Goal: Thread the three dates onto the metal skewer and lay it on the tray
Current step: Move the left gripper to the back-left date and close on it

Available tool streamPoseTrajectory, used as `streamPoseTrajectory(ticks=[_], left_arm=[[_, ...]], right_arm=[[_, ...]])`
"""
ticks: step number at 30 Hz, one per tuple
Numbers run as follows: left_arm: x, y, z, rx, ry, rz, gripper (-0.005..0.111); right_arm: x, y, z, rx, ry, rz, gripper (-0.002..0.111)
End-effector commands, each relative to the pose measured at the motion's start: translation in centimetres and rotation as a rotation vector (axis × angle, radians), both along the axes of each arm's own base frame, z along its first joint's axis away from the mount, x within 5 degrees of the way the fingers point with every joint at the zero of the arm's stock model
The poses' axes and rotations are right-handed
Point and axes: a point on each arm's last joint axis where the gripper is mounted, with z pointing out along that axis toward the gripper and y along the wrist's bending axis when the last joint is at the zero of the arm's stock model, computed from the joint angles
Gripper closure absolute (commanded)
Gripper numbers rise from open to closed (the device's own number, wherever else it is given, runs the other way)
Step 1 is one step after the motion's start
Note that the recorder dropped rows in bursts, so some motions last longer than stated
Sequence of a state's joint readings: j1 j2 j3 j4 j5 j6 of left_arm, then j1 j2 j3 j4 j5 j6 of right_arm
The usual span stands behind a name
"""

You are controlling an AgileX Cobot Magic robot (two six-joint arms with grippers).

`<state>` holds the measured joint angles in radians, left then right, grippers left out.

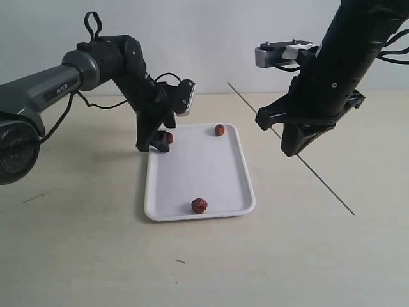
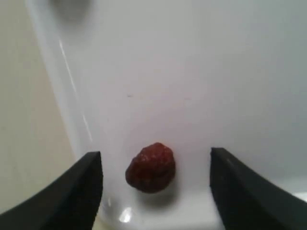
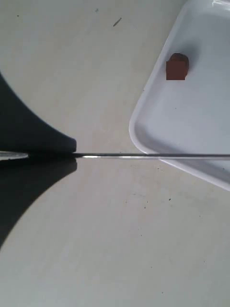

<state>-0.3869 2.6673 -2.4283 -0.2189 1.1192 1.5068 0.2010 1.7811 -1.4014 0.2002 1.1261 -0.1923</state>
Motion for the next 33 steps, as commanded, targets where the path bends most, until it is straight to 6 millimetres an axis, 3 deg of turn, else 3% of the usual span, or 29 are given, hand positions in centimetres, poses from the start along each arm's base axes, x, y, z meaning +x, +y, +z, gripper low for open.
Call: streamPoseTrajectory(ticks=[1, 6, 11, 33], left_arm=[[-0.50, -0.87, -0.50, 0.011, 0.015, -0.024, 0.044], [-0.54, -0.72, -1.01, 0.046, 0.019, -0.028, 0.046], [-0.49, -0.29, -1.11, 0.093, 0.018, -0.016, 0.055], [-0.48, -0.14, -1.14, 0.116, 0.009, -0.047, 0.054]], right_arm=[[0.00, -0.09, 0.02, 0.002, -0.002, 0.004, 0.108], [0.00, -0.09, 0.02, 0.001, -0.003, 0.006, 0.108], [0.00, -0.09, 0.02, 0.001, -0.003, 0.010, 0.108], [-0.03, -0.09, 0.01, 0.000, -0.001, 0.013, 0.108]])
